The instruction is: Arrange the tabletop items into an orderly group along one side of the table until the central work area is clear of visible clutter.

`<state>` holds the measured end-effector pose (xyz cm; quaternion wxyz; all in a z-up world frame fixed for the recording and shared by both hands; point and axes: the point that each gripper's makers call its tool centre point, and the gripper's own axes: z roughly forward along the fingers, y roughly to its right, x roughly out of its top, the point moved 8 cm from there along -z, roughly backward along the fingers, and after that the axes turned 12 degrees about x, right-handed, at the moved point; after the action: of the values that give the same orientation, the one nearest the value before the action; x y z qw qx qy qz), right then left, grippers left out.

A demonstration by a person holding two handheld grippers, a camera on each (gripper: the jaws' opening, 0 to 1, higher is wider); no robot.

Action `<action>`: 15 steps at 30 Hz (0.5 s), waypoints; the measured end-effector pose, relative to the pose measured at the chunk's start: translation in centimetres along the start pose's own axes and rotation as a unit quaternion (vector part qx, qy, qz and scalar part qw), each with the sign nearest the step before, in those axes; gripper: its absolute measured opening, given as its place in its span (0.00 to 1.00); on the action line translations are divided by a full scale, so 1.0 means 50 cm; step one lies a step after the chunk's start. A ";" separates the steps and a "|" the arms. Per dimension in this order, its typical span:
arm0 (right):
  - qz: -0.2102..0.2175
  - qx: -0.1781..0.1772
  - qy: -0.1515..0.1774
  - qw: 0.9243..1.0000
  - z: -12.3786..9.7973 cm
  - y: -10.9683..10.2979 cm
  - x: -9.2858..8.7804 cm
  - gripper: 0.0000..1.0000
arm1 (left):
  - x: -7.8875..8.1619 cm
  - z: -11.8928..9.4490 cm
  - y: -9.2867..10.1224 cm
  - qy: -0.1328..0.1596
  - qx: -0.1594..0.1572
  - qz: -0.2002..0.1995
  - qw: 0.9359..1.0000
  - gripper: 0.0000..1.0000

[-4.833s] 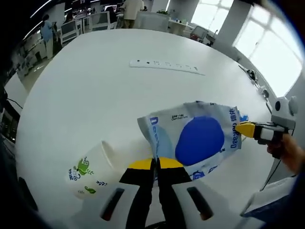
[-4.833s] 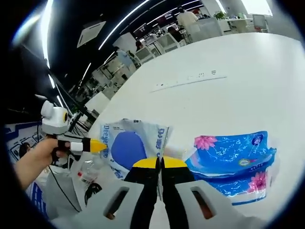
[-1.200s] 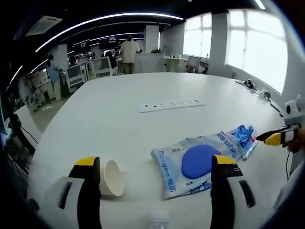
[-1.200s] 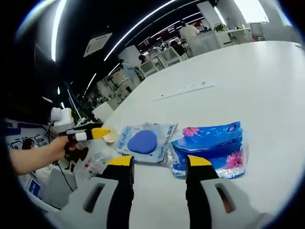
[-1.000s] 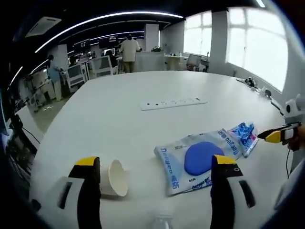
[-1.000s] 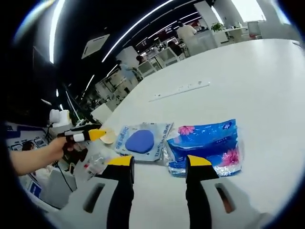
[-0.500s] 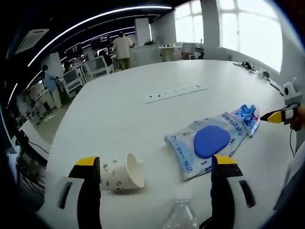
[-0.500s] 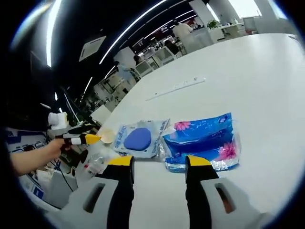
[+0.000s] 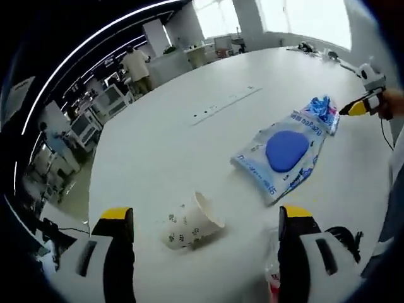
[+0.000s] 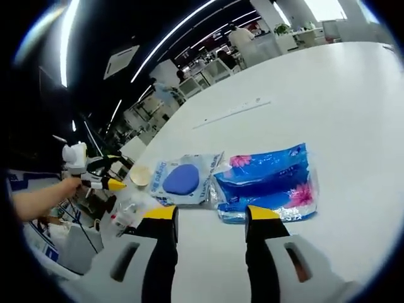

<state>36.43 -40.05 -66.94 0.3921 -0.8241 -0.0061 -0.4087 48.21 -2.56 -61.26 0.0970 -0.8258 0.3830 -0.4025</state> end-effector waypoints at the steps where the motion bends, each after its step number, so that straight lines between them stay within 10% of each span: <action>1: 0.001 -0.001 -0.001 1.000 -0.001 0.002 -0.001 0.41 | 0.000 0.001 -0.001 -0.003 -0.005 0.022 1.000 0.97; 15: 0.009 -0.006 -0.003 1.000 0.000 0.006 -0.004 0.41 | 0.002 0.027 -0.004 -0.025 -0.028 0.089 0.995 0.88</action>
<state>36.38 -40.17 -67.27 0.3913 -0.8276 0.0027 -0.4023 49.36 -2.69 -62.02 0.1189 -0.8006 0.4639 -0.3603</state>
